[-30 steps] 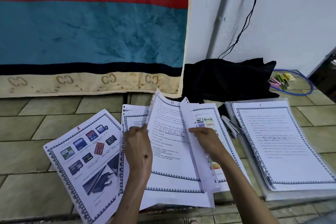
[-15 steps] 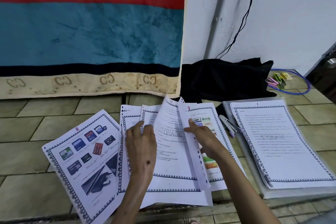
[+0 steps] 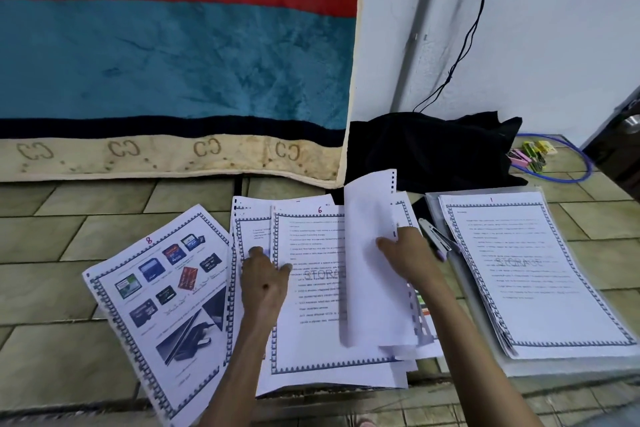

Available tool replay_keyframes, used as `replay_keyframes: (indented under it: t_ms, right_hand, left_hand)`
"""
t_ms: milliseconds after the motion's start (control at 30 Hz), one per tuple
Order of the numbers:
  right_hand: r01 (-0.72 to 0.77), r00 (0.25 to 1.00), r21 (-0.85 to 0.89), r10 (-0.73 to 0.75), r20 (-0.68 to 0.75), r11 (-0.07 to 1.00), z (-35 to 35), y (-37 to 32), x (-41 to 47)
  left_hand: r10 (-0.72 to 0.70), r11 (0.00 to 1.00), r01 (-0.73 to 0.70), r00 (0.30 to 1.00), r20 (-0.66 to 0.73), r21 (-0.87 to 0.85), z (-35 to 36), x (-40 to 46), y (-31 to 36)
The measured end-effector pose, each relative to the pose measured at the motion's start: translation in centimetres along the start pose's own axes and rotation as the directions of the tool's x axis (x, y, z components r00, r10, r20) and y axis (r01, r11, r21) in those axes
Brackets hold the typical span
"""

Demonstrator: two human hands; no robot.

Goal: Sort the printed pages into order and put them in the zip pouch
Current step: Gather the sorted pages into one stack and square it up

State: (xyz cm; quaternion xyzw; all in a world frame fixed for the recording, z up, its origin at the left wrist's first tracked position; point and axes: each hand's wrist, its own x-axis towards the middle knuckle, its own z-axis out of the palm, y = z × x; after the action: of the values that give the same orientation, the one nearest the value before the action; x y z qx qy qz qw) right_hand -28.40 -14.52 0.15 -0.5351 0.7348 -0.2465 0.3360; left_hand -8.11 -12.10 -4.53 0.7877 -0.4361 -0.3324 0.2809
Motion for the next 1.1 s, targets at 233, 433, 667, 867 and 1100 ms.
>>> replay_keyframes:
  t_ms: [233,433,667,867,1100]
  right_hand:
    - [0.069,0.994,-0.154,-0.081,-0.074,0.986,0.8,-0.3,0.6]
    - [0.091,0.992,-0.143,-0.103,-0.079,0.985,0.9,-0.3,0.7]
    - [0.145,0.988,-0.137,-0.136,0.071,0.98,1.6,-0.6,0.8]
    - [0.237,0.939,0.042,-0.24,0.248,0.971,5.1,-0.8,-1.2]
    - [0.318,0.946,-0.525,-0.232,0.224,0.789,9.7,3.9,-1.4]
  left_hand:
    - [0.326,0.92,-0.268,0.928,-0.18,0.285,0.6,-2.3,2.3]
    - [0.45,0.882,-0.461,0.886,-0.109,-0.101,2.5,-4.0,4.0]
    - [0.295,0.925,-0.234,0.938,0.18,-0.298,3.8,-3.7,3.9]
    - [0.009,0.767,0.226,0.932,0.362,-0.601,1.0,-0.2,1.1]
    - [-0.111,0.677,0.376,0.902,0.417,-0.633,0.5,1.3,-1.4]
